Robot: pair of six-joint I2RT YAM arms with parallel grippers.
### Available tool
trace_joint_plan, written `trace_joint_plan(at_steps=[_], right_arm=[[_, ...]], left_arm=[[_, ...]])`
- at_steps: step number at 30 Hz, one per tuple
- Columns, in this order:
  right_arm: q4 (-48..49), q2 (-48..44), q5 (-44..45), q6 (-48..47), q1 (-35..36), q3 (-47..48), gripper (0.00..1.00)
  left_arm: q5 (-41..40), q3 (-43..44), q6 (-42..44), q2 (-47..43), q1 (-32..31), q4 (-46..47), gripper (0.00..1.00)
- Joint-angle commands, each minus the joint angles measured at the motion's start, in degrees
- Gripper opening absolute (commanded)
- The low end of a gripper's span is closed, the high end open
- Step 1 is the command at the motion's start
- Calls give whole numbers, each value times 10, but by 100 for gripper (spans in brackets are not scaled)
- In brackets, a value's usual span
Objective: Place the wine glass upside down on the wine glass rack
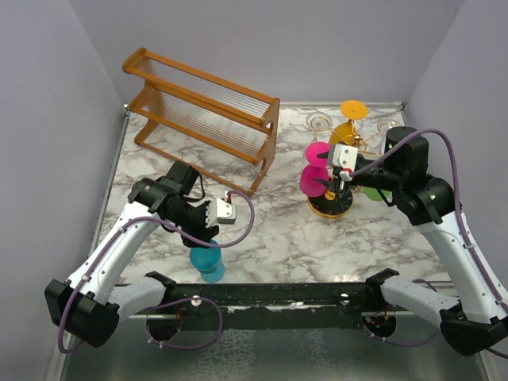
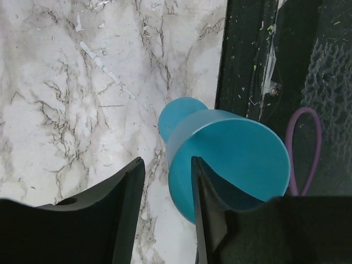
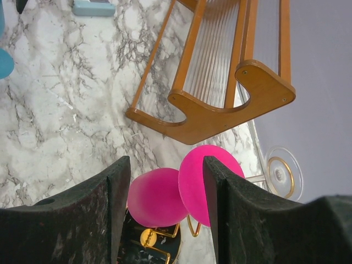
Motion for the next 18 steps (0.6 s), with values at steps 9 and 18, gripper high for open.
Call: trace_joint_plan(at_steps=[9,18], right_arm=[[20,-9,-2,4,-6,-7,55],[19,-10,-4,5,-8,-6,55]], left_arm=[[-26,2,-19,12,-37,18,15],[-11,65,-29,7,-41,22,0]])
